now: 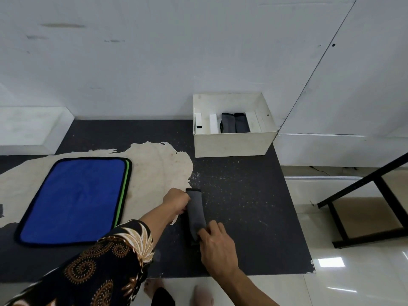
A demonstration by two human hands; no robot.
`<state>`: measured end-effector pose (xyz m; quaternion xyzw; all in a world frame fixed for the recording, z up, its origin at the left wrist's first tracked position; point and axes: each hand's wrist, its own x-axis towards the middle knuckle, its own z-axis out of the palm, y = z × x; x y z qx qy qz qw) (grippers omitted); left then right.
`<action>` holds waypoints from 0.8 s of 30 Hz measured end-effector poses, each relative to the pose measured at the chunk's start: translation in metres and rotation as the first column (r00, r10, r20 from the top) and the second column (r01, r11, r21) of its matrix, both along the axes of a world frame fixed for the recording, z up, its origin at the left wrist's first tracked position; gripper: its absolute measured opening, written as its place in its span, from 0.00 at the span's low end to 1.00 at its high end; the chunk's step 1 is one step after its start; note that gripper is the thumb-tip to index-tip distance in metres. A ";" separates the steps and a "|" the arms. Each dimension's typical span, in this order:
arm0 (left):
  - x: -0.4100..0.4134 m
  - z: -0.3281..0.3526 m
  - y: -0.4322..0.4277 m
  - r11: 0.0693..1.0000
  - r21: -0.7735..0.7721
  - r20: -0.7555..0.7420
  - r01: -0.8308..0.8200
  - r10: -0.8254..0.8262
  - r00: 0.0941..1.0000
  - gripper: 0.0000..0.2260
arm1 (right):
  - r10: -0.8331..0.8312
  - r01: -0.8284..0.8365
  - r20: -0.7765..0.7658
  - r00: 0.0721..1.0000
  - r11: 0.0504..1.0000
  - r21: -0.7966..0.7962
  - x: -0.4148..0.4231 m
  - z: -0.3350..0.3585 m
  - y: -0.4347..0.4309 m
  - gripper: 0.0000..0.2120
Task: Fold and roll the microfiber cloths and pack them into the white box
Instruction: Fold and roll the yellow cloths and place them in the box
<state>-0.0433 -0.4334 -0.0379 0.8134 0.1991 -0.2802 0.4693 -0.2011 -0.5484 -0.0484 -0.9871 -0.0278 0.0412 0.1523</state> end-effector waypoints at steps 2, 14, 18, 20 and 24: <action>0.000 -0.002 0.002 1.000 0.019 -0.013 -0.006 0.006 1.000 0.04 | 0.013 -0.013 -0.007 1.000 1.000 -0.001 0.001 0.000 0.000 0.09; 0.004 -0.011 0.006 0.987 0.147 0.017 0.061 -0.065 0.998 0.05 | 0.125 -0.122 -0.076 0.989 0.992 0.035 0.009 -0.001 0.004 0.11; 0.005 -0.014 0.007 0.982 0.167 0.004 0.086 -0.087 0.996 0.06 | 0.184 -0.182 -0.084 0.979 0.983 0.030 0.012 -0.004 -0.001 0.12; 0.005 -0.014 0.006 0.981 0.167 -0.007 0.096 -0.096 0.995 0.06 | 0.204 -0.202 -0.100 0.974 0.979 0.024 0.013 -0.003 -0.005 0.13; 0.006 -0.011 0.005 0.983 0.154 -0.017 0.098 -0.097 0.995 0.06 | 0.207 -0.206 -0.121 0.971 0.978 0.020 0.016 -0.004 -0.006 0.14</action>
